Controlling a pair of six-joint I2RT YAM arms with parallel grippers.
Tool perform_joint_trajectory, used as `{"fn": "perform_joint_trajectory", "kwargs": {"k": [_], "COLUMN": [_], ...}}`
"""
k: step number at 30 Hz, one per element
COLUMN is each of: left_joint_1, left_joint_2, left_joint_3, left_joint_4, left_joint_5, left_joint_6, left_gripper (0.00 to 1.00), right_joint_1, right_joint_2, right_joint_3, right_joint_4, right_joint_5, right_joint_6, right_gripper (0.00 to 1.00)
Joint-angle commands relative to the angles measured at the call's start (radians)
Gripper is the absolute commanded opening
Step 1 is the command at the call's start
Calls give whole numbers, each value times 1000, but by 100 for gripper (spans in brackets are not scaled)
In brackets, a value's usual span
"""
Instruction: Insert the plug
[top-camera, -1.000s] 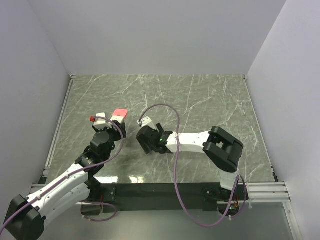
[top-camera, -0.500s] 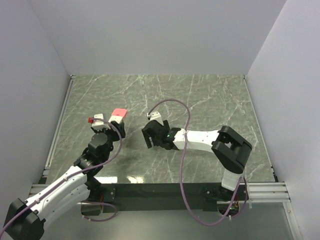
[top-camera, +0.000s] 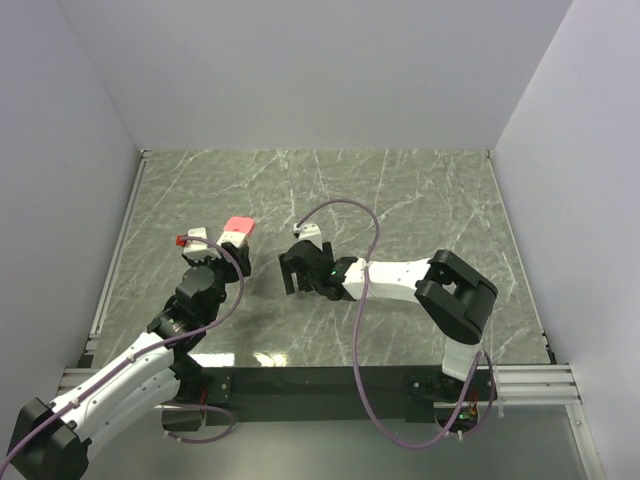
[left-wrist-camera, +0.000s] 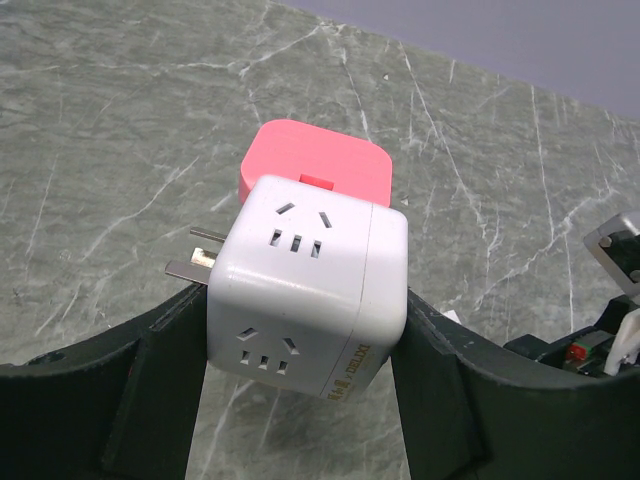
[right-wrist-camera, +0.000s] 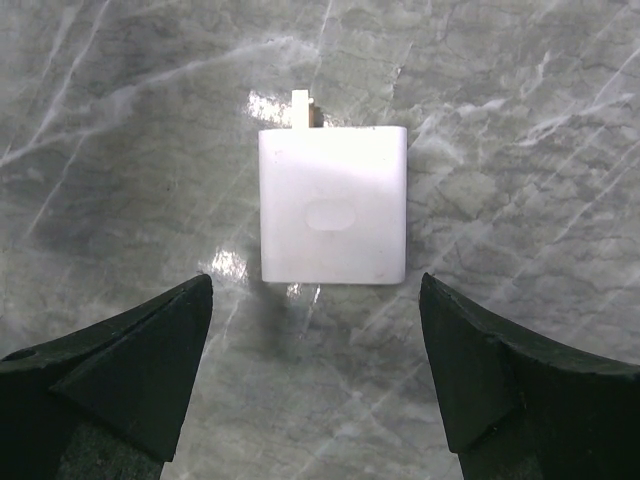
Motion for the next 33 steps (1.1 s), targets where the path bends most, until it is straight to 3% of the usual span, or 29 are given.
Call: {"fn": "perform_joint_trajectory", "kwargs": {"k": [1,15,18,21,27,33], "left_joint_1": [5,5,5,5,7,7], "left_joint_2": [-21,-21,-23,-23,-12,45], "left_joint_3": [8,6,4,4,-12,-35], "left_joint_4": [81,81,85,85,145,272], "left_joint_5": [3,8,8,6,32,181], "left_joint_6": [-8,-10,-7,-5,25,100], "left_gripper": [1,1,1,1,1,1], "right_joint_1": [-5,-47,-53,-53,-63,-108], "right_joint_2": [25,100,112,105,-55,-346], "right_joint_3": [-5,-32,-30,-23,-85,-118], "right_joint_4": [71,177,187,147,59,-114], "right_joint_5": [32,25,20,6,-35,-251], "right_joint_6": [24,23,12,1,-59,-206], "right_gripper": [90,82,74,58,43,38]}}
